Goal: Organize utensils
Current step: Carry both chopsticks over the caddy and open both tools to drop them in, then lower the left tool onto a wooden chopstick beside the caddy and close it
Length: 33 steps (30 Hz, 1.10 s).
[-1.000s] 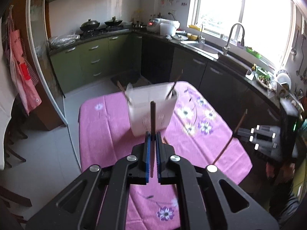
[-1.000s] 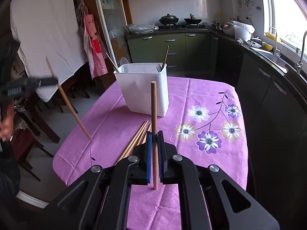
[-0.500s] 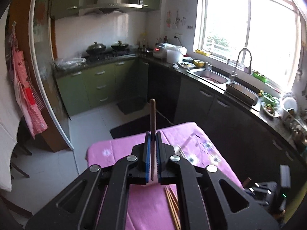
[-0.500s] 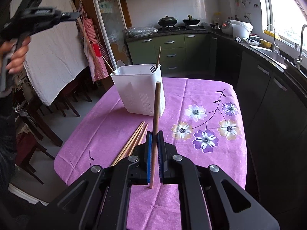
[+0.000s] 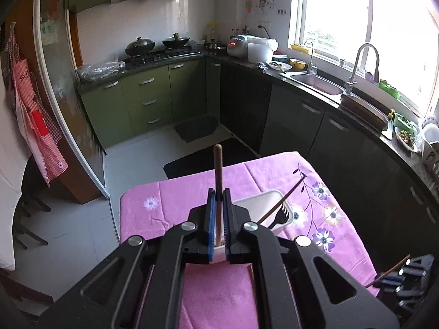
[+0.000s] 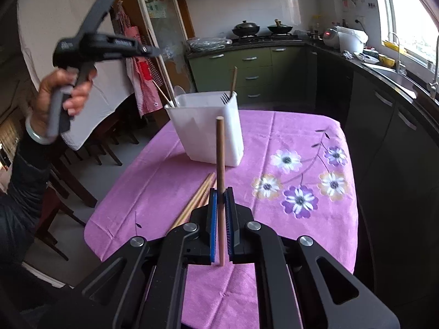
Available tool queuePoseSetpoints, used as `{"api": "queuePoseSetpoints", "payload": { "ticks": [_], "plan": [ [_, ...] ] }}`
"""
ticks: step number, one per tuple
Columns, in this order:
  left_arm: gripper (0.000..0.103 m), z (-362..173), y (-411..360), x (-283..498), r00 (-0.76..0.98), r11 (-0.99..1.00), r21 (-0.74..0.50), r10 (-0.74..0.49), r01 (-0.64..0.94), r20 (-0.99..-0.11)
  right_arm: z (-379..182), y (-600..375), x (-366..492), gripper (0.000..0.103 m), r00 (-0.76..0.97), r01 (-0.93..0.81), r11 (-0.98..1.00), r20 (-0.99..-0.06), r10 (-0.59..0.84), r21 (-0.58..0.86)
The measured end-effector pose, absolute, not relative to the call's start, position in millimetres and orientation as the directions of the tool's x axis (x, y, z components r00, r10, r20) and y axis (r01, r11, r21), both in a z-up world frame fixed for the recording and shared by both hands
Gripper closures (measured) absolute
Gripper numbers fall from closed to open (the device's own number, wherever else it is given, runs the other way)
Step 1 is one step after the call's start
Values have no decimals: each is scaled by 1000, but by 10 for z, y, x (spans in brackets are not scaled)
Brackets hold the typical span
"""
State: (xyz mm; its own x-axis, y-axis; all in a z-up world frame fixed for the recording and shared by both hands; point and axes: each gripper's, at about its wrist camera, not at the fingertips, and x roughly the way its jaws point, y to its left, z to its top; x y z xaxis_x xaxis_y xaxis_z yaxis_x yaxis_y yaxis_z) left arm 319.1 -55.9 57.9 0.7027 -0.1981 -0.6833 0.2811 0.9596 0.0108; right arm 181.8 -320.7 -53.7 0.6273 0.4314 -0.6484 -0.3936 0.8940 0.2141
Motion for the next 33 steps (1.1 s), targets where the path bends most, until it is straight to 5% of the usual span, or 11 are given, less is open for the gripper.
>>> {"api": "queuePoseSetpoints", "payload": {
  "ticks": [10,18,33],
  "plan": [
    [67,855,-309,2485,779,956,34,-216,290,-589,418,-3013,2234,96,687,-478,850,-510,518,220],
    [66,819,-62,2007,797,958,35,-216,284,-565,986,-2889,2878,96,770,-442,862,-389,507,248],
    [66,424,61,1835,732,959,16,-204,282,-650,193,-2328,3769,92,721,-377,909,-560,409,178]
  ]
}}
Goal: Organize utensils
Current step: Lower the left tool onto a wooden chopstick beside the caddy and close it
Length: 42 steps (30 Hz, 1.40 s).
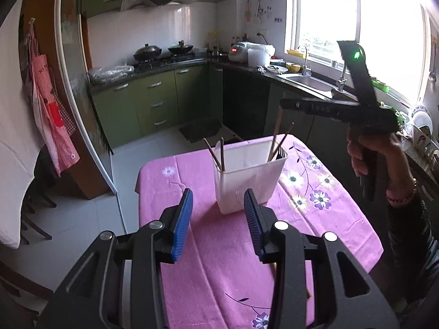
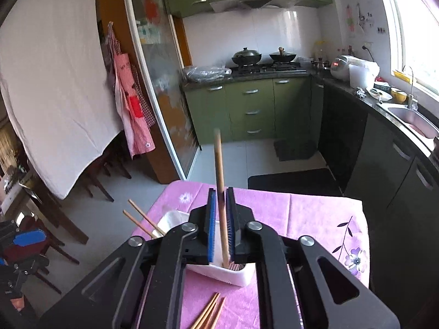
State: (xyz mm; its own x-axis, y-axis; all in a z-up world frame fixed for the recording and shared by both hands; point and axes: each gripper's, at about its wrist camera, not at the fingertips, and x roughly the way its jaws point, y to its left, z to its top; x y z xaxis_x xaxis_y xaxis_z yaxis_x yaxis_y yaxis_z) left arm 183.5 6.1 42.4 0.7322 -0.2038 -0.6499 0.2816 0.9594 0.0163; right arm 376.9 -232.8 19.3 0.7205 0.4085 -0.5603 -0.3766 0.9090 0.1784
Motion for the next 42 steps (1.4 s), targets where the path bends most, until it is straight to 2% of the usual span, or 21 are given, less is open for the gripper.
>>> {"api": "queuePoseSetpoints", "payload": {
  "ticks": [6,9,13,16,21,23,24,28,42],
  "plan": [
    [65,297,-71,1833,698,953,-7,-226,303,-679,447,-2508,3243,91,750,-417,892,-489,446,174],
    [61,118,-187,1855,655,947,-33,-247,321,-714,449,-2679,2803,83,760,-427,892,-476,443,148],
    [61,-306,-408,1940,550,937,-76,-263,340,-793,139,-2886,2339,83,747,-412,903,-521,413,124],
    [61,-666,-563,2080,450,936,-113,-263,333,-853,-338,-3040,2130,79,713,-371,921,-598,366,121],
    [61,-1184,-767,2351,339,943,-126,-233,308,-912,-1035,-3202,2048,79,630,-311,941,-714,307,131],
    [72,-1360,-839,2471,299,946,-128,-220,299,-928,-1249,-3268,2049,79,592,-298,942,-744,310,155],
    [73,-1411,-856,2499,289,947,-126,-214,295,-933,-1326,-3302,2045,79,580,-292,942,-753,311,164],
    [74,-1589,-899,2637,260,955,-121,-194,272,-946,-1491,-3381,2033,75,559,-280,941,-765,321,191],
    [75,-1788,-1146,2728,218,950,-62,-133,307,-967,-1522,-3471,2087,75,541,-274,931,-762,356,240]
  ]
}}
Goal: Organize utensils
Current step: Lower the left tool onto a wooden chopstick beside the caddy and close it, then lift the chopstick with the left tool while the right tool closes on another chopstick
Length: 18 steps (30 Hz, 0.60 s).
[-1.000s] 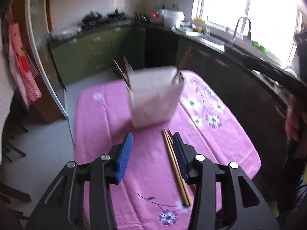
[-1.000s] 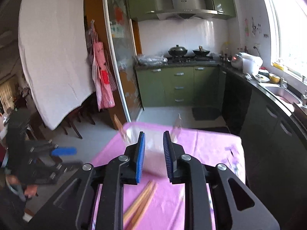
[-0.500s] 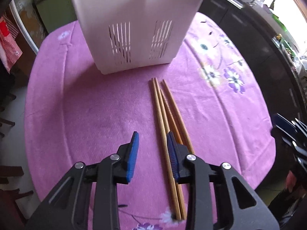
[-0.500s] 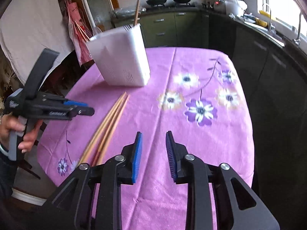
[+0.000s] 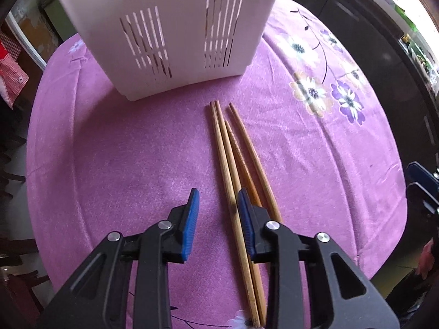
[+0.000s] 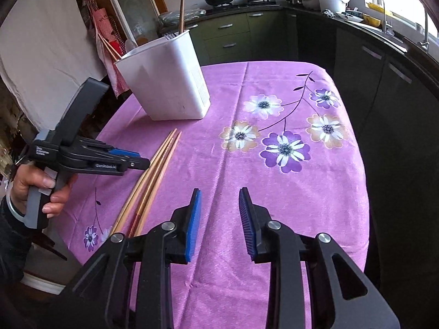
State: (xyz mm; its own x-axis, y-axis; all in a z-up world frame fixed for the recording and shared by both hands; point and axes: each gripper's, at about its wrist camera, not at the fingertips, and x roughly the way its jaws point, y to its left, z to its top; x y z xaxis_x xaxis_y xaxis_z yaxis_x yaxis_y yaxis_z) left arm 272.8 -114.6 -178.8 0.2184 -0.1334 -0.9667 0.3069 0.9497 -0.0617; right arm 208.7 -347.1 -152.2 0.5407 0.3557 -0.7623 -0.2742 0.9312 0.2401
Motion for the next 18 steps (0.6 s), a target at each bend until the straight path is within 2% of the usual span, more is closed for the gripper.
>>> {"api": "queuePoseSetpoints", "payload": {
  "ticks": [12,13,14,15,18],
  "plan": [
    [76,-1888,-1267,2824,233,950,8,-68,312,-970,-1497,-3428,2090,75,529,-284,925,-763,371,253],
    [79,-1890,-1282,2834,234,950,7,-70,312,-970,-1491,-3409,2090,75,528,-289,924,-763,373,252],
    [89,-1889,-1296,2846,235,950,7,-70,311,-970,-1489,-3399,2089,75,527,-292,923,-763,375,251],
    [95,-1883,-1286,2826,235,950,9,-69,313,-970,-1485,-3386,2087,75,526,-296,922,-763,377,251],
    [96,-1889,-1354,2855,237,948,17,-63,318,-969,-1483,-3378,2086,75,524,-297,921,-764,377,251]
  ]
}}
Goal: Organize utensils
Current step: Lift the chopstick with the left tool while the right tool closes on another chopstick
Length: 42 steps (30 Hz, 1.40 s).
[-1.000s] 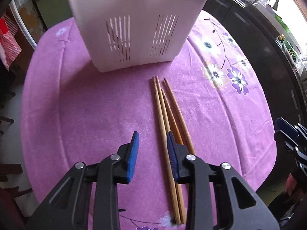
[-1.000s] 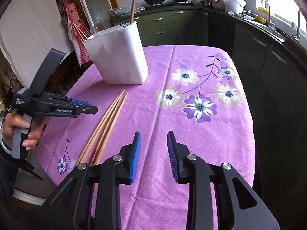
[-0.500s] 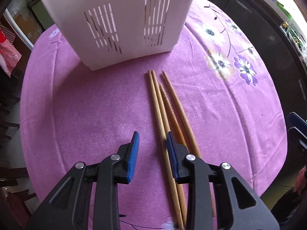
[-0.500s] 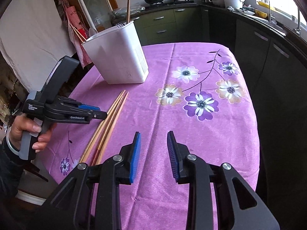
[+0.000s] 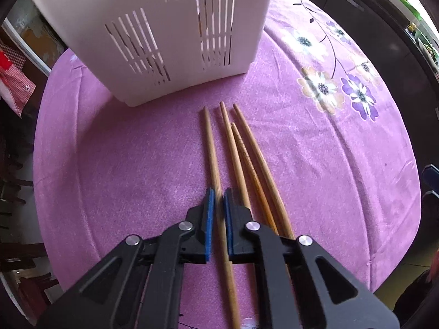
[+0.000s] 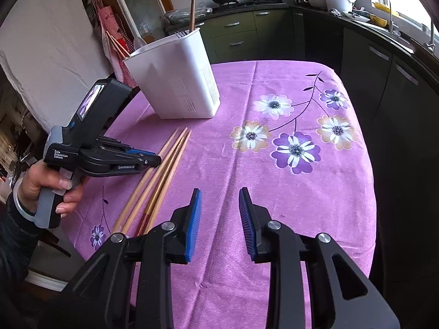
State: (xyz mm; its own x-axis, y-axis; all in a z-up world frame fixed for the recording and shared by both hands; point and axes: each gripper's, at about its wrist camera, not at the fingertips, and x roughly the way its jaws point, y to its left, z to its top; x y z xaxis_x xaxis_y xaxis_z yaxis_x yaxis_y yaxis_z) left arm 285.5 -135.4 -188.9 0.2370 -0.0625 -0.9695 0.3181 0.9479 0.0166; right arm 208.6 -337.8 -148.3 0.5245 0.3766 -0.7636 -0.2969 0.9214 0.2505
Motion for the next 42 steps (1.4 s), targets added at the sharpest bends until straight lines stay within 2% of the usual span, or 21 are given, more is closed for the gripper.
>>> {"api": "queuePoseSetpoints", "payload": {
  "ticks": [6,17,23,30,40,42],
  "plan": [
    [97,-1753,-1134,2871,262,959,-10,-88,284,-961,-1496,-3414,2088,75,524,-287,924,-766,374,255],
    [97,-923,-632,2513,428,962,-44,-161,270,-889,-1469,-3383,2063,72,526,-295,924,-766,369,243],
    [97,-642,-495,2184,495,962,-46,-180,270,-850,-1499,-3292,2072,72,515,-307,923,-775,366,233],
    [97,-524,-361,1942,535,960,-47,-195,277,-822,-1641,-3066,2228,66,448,-332,916,-816,365,227],
    [97,-491,-167,1722,567,959,-49,-206,280,-797,-1853,-2523,2760,66,309,-372,906,-893,328,204],
    [97,-495,-138,1705,570,958,-50,-209,282,-795,-1889,-2374,2885,69,278,-382,903,-907,315,196]
  ]
}}
